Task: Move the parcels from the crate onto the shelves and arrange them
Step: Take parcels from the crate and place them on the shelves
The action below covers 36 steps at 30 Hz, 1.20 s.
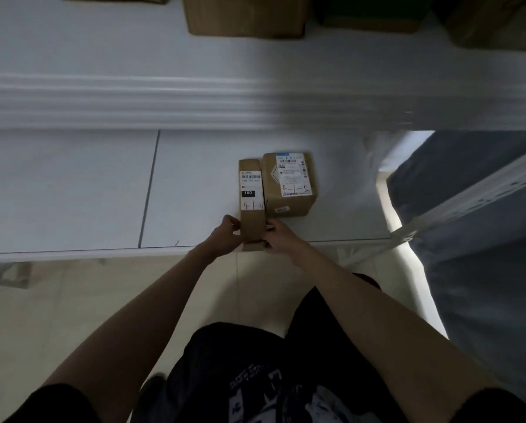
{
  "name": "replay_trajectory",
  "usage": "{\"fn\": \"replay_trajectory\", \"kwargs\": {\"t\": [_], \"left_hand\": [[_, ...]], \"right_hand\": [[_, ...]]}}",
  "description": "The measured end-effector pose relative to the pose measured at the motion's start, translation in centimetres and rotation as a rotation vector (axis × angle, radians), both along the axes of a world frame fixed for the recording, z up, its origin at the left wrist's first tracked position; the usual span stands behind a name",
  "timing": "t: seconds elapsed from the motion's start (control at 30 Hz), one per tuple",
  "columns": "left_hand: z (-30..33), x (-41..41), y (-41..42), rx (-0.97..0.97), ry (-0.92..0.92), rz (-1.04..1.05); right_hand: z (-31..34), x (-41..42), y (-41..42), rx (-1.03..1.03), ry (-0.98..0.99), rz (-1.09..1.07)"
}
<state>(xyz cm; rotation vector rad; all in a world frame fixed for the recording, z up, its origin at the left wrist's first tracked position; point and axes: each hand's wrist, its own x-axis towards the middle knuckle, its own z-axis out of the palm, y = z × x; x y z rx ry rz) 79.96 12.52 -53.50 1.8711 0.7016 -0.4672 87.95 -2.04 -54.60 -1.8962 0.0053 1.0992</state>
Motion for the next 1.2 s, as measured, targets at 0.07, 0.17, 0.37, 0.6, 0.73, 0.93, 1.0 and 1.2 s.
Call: {"fn": "replay_trajectory", "kwargs": {"t": [0.07, 0.17, 0.37, 0.6, 0.73, 0.93, 1.0, 1.2], "left_hand": [[-1.4, 0.4, 0.0, 0.013, -0.005, 0.002], [-2.3, 0.6, -0.3, 0.034, -0.001, -0.013], [1.6, -0.7, 0.0, 0.029, 0.061, -0.083], [12.6, -7.0, 4.1, 0.207, 0.107, -0.212], [18.9, -13.1, 8.1, 0.385, 0.150, -0.191], [25.7, -27.6, 13.6, 0.596, 0.340, 0.013], [27.2, -32.8, 14.5, 0.614, 0.416, 0.107], [31.3, -47.0, 14.5, 0.668, 0.540, 0.441]], "right_hand": [[-1.2, 0.6, 0.1, -0.025, -0.017, 0.027], [-1.7, 0.9, 0.3, -0.068, -0.061, 0.076], [3.0, -0.7, -0.3, -0.196, -0.150, 0.226], [13.0, -4.1, 2.8, -0.370, -0.400, 0.617], [19.0, -9.0, 9.2, -0.350, -0.533, 0.972], [25.9, -19.8, 20.4, -0.188, -0.712, 1.432], [27.7, -23.7, 23.4, -0.139, -0.795, 1.588], [30.9, -34.3, 30.1, -0.004, -1.052, 1.902]]}}
